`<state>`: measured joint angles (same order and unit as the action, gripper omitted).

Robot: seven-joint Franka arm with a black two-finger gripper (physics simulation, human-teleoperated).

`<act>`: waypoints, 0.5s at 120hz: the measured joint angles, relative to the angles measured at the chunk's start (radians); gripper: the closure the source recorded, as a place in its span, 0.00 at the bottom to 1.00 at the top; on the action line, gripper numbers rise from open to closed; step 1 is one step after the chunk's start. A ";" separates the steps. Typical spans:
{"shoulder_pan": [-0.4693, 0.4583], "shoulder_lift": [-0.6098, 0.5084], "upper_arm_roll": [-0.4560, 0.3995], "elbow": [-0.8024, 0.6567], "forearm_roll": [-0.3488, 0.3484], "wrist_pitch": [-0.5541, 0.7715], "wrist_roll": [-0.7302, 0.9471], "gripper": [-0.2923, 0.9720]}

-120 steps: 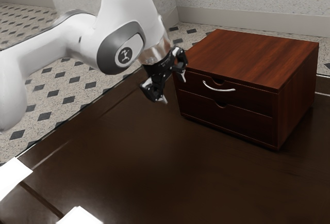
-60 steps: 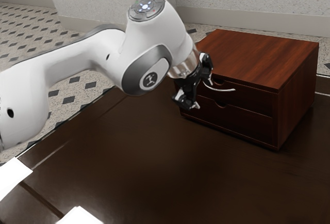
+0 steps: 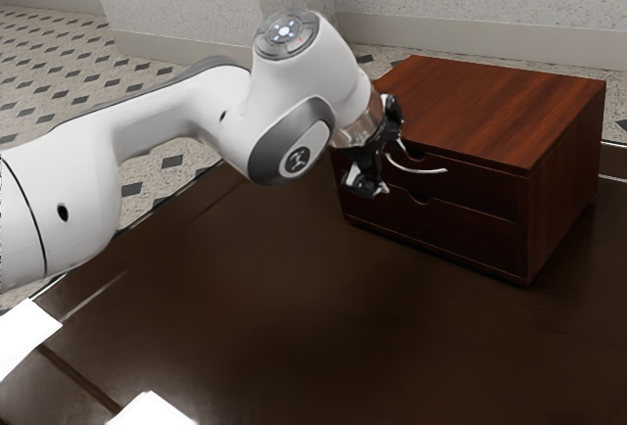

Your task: Pull the drawer handle with one arm to open the drawer

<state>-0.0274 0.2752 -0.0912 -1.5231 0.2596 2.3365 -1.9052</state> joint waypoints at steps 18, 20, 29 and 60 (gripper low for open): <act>0.007 0.006 -0.001 -0.022 -0.002 0.029 -0.019 0.43; 0.007 0.006 -0.001 -0.024 -0.003 0.029 -0.021 0.43; 0.007 0.003 -0.001 -0.042 -0.006 0.022 -0.029 0.44; 0.001 -0.007 -0.001 -0.052 -0.012 -0.014 -0.048 0.46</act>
<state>-0.0263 0.2678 -0.0923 -1.5751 0.2479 2.3228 -1.9530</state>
